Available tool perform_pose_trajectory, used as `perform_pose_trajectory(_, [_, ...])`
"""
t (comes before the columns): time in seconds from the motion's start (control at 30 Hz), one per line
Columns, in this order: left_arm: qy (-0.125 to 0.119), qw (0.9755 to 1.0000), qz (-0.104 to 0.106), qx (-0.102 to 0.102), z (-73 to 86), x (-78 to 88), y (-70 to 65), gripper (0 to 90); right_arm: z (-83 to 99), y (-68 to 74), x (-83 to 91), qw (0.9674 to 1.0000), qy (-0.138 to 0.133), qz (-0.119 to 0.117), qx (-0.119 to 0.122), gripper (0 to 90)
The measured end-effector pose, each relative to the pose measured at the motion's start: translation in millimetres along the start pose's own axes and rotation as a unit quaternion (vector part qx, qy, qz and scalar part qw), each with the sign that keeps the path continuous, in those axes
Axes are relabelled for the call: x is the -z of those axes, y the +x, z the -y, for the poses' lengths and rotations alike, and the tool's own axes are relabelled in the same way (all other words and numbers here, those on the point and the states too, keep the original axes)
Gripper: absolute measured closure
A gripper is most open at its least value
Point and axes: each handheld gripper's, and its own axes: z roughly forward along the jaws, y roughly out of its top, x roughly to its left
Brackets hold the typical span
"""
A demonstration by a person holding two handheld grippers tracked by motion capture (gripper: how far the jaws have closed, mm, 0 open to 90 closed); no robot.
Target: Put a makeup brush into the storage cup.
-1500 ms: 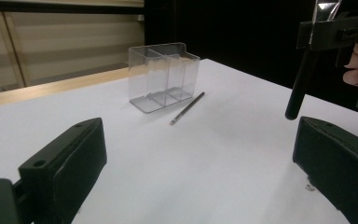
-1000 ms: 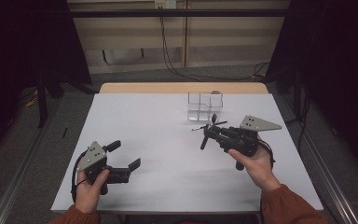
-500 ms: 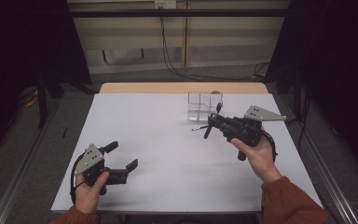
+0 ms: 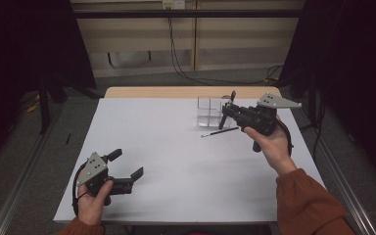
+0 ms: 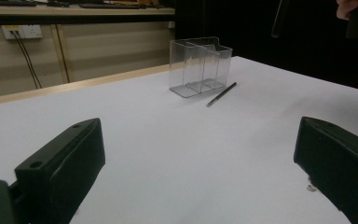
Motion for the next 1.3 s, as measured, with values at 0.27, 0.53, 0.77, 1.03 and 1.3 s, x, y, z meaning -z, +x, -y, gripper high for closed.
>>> perform_pose_trajectory(0.27, [0.002,1.0,-0.003,0.008,1.6,1.2,-0.1,1.9,3.2,-18.7,-14.1,0.9995,0.012,0.027,-0.005,78.1])
perform_pose_trajectory(0.53, [0.004,1.0,-0.005,0.005,1.9,3.0,-0.1,1.9,-11.2,-36.5,-28.4,0.9985,0.021,0.05,0.008,78.1])
perform_pose_trajectory(0.77, [0.009,1.0,0.0,-0.003,1.8,2.5,-1.9,1.9,-10.5,-49.2,-43.2,0.9967,0.024,0.077,0.009,78.1])
perform_pose_trajectory(1.03, [0.01,0.9999,0.001,-0.004,2.0,2.3,-0.9,1.9,-10.8,-62.9,-56.0,0.9936,0.034,0.106,0.019,78.1])
perform_pose_trajectory(1.3, [0.016,0.9999,0.0,-0.007,2.3,1.7,-0.5,1.9,-3.2,-73.5,-67.9,0.9919,0.044,0.118,0.014,78.1])
